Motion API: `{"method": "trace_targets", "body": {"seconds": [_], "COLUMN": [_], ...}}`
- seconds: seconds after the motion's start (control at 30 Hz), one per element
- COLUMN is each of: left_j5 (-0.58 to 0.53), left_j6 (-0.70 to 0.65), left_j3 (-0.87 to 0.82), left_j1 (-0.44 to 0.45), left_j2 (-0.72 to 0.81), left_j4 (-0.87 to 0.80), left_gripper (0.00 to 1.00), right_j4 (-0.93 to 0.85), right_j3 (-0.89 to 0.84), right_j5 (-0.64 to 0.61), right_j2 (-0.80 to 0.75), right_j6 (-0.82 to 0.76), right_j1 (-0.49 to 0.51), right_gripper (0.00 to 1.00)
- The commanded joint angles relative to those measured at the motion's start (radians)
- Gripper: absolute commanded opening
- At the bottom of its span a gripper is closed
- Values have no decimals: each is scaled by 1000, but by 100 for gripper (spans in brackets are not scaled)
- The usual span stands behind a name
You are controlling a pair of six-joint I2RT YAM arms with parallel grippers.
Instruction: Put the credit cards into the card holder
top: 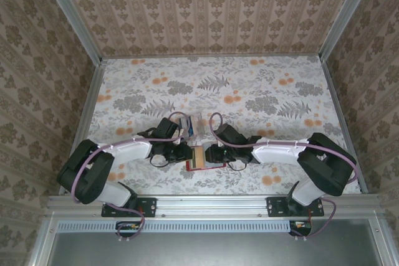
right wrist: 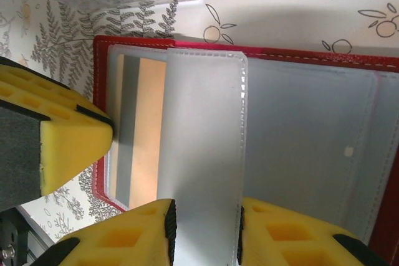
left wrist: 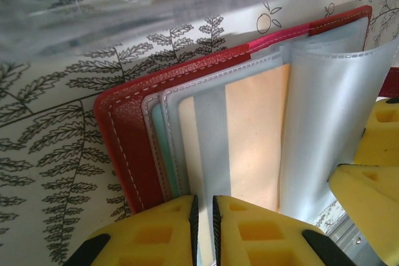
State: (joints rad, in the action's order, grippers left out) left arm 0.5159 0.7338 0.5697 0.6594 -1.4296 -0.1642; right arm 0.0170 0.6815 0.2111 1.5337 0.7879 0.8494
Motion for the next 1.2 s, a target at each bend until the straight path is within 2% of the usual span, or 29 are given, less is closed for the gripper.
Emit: {"method": "trace_targets", "body": {"seconds": [0.0, 0.1, 0.23, 0.33, 0.43, 0.5, 0.6, 0.8, 1.17], "left_j5": [-4, 0, 7, 9, 7, 10, 13, 18, 39], "left_j6": [-11, -8, -5, -3, -13, -15, -12, -16, -14], "left_j3": [-1, -8, -14, -17, -17, -17, -24, -26, -30], "left_j1": [-6, -12, -14, -14, -17, -23, -30, -43, -63], "left_j2": [32, 32, 29, 36, 34, 35, 50, 61, 61], "left_j4": [-28, -24, -12, -9, -14, -20, -13, -14, -6], "left_gripper": [18, 18, 19, 19, 19, 19, 20, 20, 20], "right_j4": [47, 96, 199, 260, 327, 348, 435, 513, 529], "right_j3": [-33, -59, -99, -122, -144, -147, -167, -187, -161], "right_j5": [4, 27, 66, 90, 115, 131, 163, 189, 211], "right_j2": [-52, -65, -68, -68, -66, -56, -49, -37, 80], "right_j6": [6, 32, 61, 88, 97, 107, 130, 160, 170], "right_j1": [2, -8, -13, -18, -21, -25, -29, -46, -49], "right_gripper": [32, 28, 15, 11, 12, 20, 25, 25, 20]}}
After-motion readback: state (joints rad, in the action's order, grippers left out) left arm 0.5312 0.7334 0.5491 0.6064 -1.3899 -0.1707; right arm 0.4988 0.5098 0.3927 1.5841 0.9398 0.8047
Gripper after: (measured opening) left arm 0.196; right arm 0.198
